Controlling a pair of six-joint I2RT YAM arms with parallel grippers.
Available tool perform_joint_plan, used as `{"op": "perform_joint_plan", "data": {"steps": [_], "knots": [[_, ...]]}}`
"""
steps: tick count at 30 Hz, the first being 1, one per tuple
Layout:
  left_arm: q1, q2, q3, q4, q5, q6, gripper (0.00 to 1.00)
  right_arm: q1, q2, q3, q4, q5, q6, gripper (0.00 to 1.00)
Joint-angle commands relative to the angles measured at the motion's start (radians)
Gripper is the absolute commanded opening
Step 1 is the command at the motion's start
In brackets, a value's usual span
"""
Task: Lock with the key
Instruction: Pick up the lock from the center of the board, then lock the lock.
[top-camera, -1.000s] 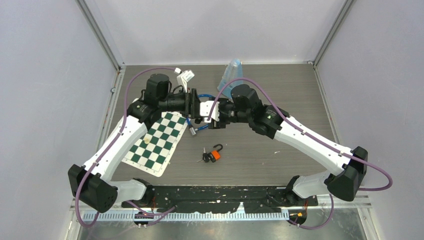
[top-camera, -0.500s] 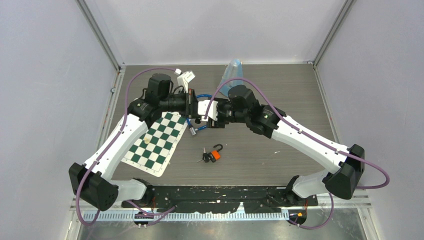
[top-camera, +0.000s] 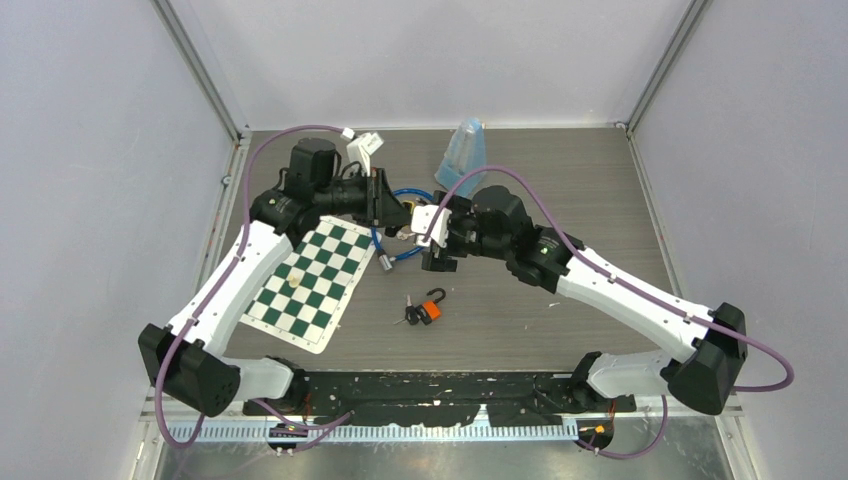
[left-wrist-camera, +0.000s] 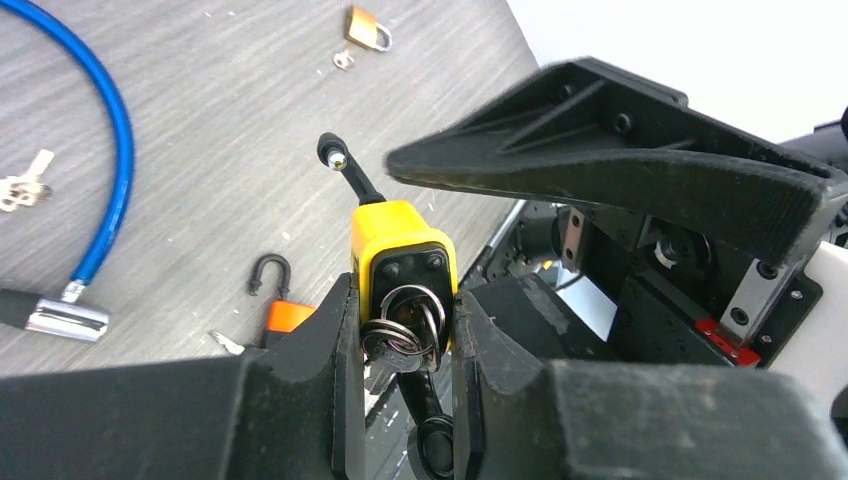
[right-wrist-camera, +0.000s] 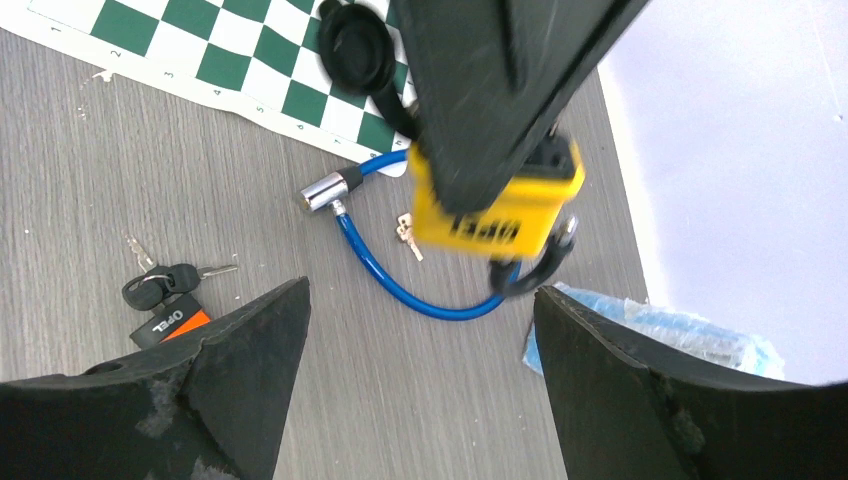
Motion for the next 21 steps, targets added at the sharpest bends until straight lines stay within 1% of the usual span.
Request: {"op": "perform_joint_plan", "data": {"steps": [1, 3, 4, 5, 6, 7, 8, 9, 11, 14, 15, 16, 17, 18, 19, 21], "knots": [[0.050, -0.012, 0.060, 0.040, -0.010, 0.011, 0.00, -0.006, -0.097, -0.058, 0.104, 0.044, 0.086, 0.89], [0.070, -0.021, 0.059, 0.038, -0.012, 0.010, 0.00, -0.021, -0.135, -0.078, 0.139, 0.077, 0.180, 0.91], [0.082, -0.026, 0.060, 0.036, -0.008, 0.010, 0.00, -0.030, -0.141, -0.079, 0.151, 0.134, 0.296, 0.94], [0.090, -0.031, 0.061, 0.037, -0.004, 0.010, 0.00, -0.061, -0.143, -0.059, 0.156, 0.165, 0.450, 0.94], [0.096, -0.037, 0.064, 0.038, 0.003, 0.010, 0.00, -0.080, -0.138, -0.037, 0.121, 0.242, 0.519, 0.94], [0.102, -0.043, 0.070, 0.038, 0.011, 0.009, 0.00, -0.124, -0.125, 0.014, 0.093, 0.263, 0.648, 0.93], [0.106, -0.052, 0.076, 0.037, 0.026, 0.005, 0.00, -0.146, -0.120, 0.039, 0.040, 0.267, 0.700, 0.88], [0.110, -0.057, 0.084, 0.035, 0.042, 0.001, 0.00, -0.186, -0.111, 0.068, 0.026, 0.248, 0.762, 0.86], [0.113, -0.065, 0.107, 0.033, 0.090, -0.015, 0.00, -0.214, -0.109, 0.080, 0.017, 0.105, 0.782, 0.83], [0.114, -0.087, 0.127, 0.049, 0.186, -0.030, 0.00, -0.221, -0.103, 0.121, 0.003, -0.048, 0.763, 0.85], [0.114, -0.098, 0.129, 0.061, 0.220, -0.029, 0.00, -0.221, -0.097, 0.133, -0.005, -0.111, 0.743, 0.86], [0.114, -0.111, 0.129, 0.076, 0.247, -0.032, 0.00, -0.221, -0.095, 0.154, -0.015, -0.140, 0.731, 0.86], [0.114, -0.123, 0.131, 0.095, 0.264, -0.040, 0.00, -0.221, -0.102, 0.157, -0.013, -0.202, 0.690, 0.86], [0.114, -0.134, 0.135, 0.115, 0.272, -0.054, 0.00, -0.221, -0.122, 0.139, 0.021, -0.238, 0.663, 0.87], [0.114, -0.143, 0.141, 0.141, 0.277, -0.071, 0.00, -0.221, -0.138, 0.122, 0.050, -0.314, 0.611, 0.87], [0.114, -0.148, 0.161, 0.209, 0.310, -0.140, 0.00, -0.222, -0.182, 0.067, 0.208, -0.395, 0.541, 0.88]]}}
